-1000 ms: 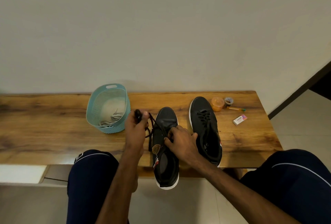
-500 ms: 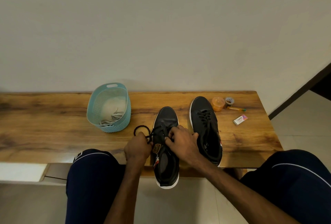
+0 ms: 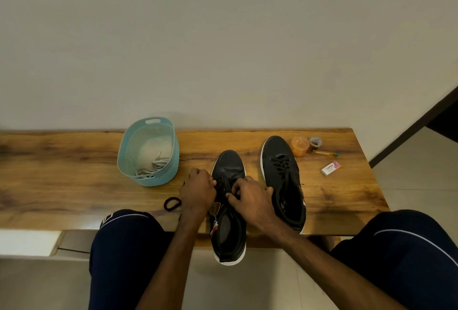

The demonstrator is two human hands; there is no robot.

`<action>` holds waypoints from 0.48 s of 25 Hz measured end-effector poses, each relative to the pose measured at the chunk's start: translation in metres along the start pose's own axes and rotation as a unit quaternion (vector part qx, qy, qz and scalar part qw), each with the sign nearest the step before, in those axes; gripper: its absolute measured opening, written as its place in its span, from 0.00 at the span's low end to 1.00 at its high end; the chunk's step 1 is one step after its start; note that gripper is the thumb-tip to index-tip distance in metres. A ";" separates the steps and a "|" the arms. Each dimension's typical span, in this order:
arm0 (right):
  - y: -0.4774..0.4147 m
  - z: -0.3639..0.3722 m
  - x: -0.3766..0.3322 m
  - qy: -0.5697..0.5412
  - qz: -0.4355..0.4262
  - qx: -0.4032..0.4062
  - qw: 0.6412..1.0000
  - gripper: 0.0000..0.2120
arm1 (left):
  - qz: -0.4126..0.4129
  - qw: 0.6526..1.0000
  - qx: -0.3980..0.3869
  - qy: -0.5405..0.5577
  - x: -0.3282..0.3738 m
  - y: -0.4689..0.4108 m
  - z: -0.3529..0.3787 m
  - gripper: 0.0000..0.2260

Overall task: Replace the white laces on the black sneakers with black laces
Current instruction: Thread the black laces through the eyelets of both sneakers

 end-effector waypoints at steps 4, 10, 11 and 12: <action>-0.003 0.000 0.001 0.000 0.007 -0.011 1.000 0.09 | -0.147 0.929 -0.081 0.329 0.011 -0.012 -0.021 0.14; -0.014 -0.021 -0.032 -0.239 -0.078 0.032 0.967 0.11 | -0.154 0.779 -0.152 0.589 0.023 0.005 -0.074 0.12; -0.013 -0.022 -0.044 -0.310 -0.099 0.005 0.946 0.13 | -0.152 0.749 -0.173 0.622 0.024 0.010 -0.076 0.12; -0.010 -0.021 -0.056 -0.368 -0.109 -0.035 0.923 0.15 | -0.154 0.713 -0.193 0.656 0.026 0.014 -0.078 0.12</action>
Point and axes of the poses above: each hand's wrist, its own y-axis away from the middle knuckle, its own z-axis out of the palm, x = y × z, the point moved 7 cm from there along -y, towards the middle knuckle, and after that the axes turned 10 degrees about x, right-handed, at the moved point
